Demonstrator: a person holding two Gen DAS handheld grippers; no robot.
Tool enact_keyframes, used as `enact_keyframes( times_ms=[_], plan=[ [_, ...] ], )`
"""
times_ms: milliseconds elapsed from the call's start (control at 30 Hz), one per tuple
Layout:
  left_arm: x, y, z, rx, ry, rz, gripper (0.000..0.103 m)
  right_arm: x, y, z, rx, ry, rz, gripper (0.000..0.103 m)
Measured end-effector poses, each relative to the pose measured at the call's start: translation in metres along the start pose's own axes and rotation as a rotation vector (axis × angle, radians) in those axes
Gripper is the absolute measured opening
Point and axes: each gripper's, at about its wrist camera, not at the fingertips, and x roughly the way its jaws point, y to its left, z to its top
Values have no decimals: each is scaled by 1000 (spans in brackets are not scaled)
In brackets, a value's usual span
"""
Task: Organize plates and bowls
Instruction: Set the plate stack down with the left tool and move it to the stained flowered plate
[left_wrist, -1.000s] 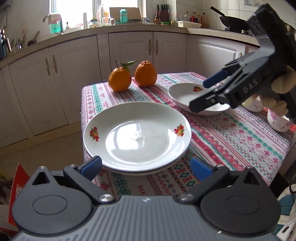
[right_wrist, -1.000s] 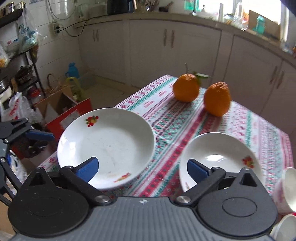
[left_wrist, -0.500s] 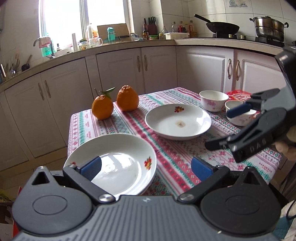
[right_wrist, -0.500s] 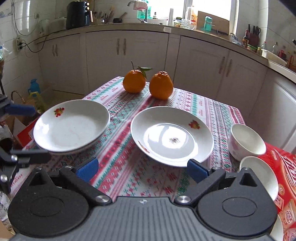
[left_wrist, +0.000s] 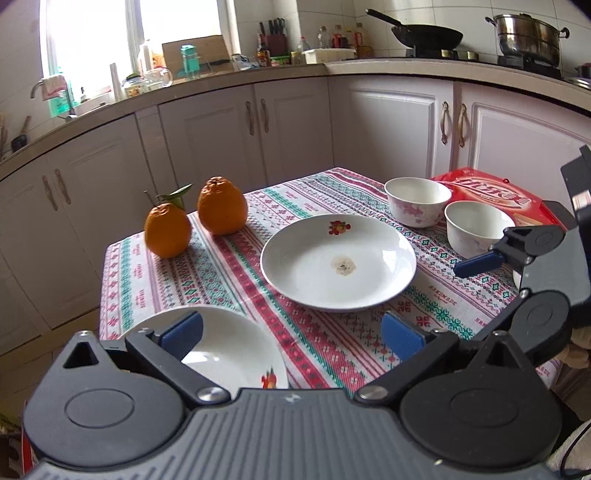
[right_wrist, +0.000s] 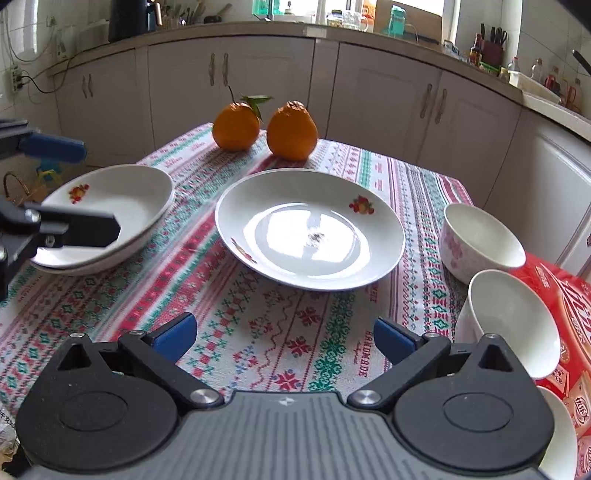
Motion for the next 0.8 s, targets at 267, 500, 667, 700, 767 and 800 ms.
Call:
enact_keyframes(
  times_ms=[267,500,667,700,767,800],
  plan=[
    [58,11,29,18,66,-72,102,30,-16,4,28,61,10,103],
    [103,15,53,55,109,-122,102,44,-27,2,74,66,34,103],
    [131,18,64,73,147,-149,102,46,-28,3,91,48,20,103],
    [138,20,66,72,158,-156,102,47,-29,4,91,49,21,103],
    [149,22,69,69,180,-168,102,49,-29,5,83,45,26,103],
    [155,23,70,69,192,-175,102,51,-30,8,84,44,25,103]
  ],
)
